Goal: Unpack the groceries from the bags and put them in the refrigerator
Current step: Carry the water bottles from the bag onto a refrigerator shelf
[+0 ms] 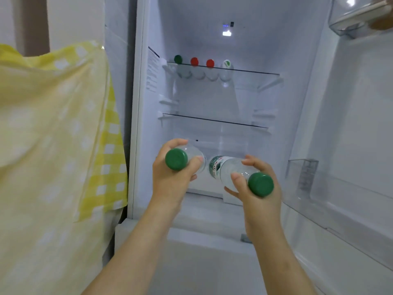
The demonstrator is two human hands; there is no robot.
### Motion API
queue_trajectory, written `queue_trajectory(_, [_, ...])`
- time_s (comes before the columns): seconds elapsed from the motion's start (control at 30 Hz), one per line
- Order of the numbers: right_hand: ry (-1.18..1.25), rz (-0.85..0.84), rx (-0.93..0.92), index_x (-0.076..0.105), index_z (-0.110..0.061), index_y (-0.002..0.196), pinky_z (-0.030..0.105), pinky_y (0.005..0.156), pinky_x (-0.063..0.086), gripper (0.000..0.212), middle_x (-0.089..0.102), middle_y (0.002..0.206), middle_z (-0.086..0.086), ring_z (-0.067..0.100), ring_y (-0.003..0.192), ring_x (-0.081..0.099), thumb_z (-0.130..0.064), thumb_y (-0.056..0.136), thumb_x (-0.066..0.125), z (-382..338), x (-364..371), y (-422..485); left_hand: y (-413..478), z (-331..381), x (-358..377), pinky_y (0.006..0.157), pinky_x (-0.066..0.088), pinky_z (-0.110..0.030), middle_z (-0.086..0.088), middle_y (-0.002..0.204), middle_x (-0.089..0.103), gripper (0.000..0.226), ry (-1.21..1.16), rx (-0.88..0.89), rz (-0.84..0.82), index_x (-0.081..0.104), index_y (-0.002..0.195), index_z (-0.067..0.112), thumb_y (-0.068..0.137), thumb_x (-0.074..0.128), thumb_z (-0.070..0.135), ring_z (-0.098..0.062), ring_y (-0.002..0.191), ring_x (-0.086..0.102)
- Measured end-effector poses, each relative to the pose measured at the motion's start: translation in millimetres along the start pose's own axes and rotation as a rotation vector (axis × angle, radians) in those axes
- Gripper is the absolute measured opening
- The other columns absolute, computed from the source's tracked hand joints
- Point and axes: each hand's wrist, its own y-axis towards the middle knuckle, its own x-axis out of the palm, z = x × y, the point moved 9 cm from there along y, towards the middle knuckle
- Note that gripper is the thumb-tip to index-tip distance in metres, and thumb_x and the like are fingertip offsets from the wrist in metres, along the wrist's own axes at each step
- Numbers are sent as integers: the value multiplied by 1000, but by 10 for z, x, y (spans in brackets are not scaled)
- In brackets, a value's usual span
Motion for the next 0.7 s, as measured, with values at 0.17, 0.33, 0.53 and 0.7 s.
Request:
queue_trajectory(0.17, [48, -4, -108, 63, -42, 84, 56, 94, 45, 24, 59, 113, -23, 21, 119, 54, -34, 62, 71, 89, 169, 389, 371, -21, 56, 75, 58, -48, 11, 95, 54, 36, -64, 63, 25, 59, 90, 29, 75, 71, -2, -18, 92, 58])
queue_trajectory(0.33, [91, 33, -213, 64, -42, 84, 59, 94, 44, 24, 59, 112, -23, 21, 120, 53, -33, 63, 70, 111, 311, 793, 827, 22, 72, 70, 59, -43, 27, 83, 56, 35, -118, 160, -9, 61, 86, 35, 61, 71, 13, -16, 95, 58])
queue_trajectory(0.53, [86, 72, -361, 64, -43, 84, 60, 93, 45, 24, 59, 119, -19, 19, 122, 51, -32, 64, 70, 80, 596, 1242, 1429, 144, 113, 68, 59, -41, 8, 102, 52, 38, -171, 283, -75, 59, 90, 34, 61, 71, 14, -25, 103, 57])
queue_trajectory(0.7, [43, 104, -491, 62, -42, 86, 61, 95, 43, 24, 58, 123, -12, 19, 122, 52, -30, 66, 69, -59, 731, 1587, 1905, 340, 216, 65, 59, -40, 6, 105, 55, 38, -253, 337, -196, 60, 91, 31, 59, 71, 12, -23, 101, 60])
